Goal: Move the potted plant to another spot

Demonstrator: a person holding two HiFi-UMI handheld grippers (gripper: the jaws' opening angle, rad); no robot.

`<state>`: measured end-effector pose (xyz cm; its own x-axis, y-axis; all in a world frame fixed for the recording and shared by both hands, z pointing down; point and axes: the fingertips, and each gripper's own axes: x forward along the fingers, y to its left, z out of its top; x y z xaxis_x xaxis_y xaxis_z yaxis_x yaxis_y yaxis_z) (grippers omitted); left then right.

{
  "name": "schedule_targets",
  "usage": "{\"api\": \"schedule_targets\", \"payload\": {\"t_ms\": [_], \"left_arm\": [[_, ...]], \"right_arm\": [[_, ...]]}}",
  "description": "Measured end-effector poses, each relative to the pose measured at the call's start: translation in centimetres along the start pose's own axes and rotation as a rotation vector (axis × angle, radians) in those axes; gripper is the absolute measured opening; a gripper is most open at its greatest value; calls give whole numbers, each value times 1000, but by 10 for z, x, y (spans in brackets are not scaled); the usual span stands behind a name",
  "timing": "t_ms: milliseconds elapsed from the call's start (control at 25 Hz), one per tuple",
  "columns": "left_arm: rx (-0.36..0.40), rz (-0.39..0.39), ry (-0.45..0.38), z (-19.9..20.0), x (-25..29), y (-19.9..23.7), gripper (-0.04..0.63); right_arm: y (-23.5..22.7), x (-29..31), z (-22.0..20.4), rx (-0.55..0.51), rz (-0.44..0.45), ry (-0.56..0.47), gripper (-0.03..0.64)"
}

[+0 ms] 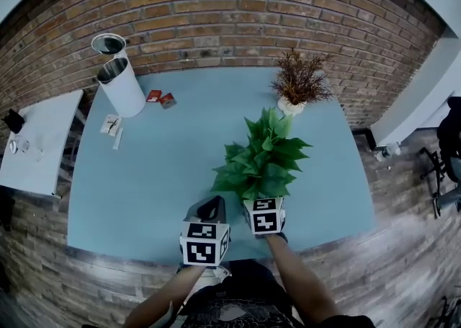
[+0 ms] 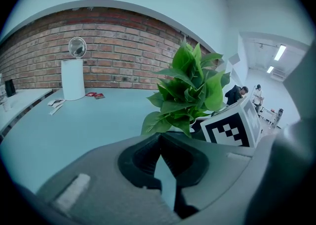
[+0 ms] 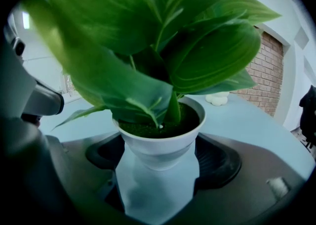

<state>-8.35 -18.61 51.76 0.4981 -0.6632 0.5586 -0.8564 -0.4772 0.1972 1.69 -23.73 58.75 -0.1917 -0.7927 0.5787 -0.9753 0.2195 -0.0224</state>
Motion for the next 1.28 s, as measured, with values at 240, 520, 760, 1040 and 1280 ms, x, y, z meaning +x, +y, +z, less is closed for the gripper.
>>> {"api": "schedule_targets", "payload": {"t_ms": [240,520,760,1040,1280], "left_arm": [[10,-23,11,-8,-6,-3,0],[27,-50,14,-10,-6,-16,0],[39,-59,10,-9,-2,-27,0],[39,-48,17,-11,3,-42,0],[34,-32,18,-12,8,-58,0]], "right_arm": [[-6,-10,-5,14,-24,0,445],[-17,-21,-8,15,-54,-13,445],[-23,-27,-16,24,-44,-4,445],[-34,-33,-17,14,-32,-11,445],[-45,-38,-21,-1,-18,-11,445]]}}
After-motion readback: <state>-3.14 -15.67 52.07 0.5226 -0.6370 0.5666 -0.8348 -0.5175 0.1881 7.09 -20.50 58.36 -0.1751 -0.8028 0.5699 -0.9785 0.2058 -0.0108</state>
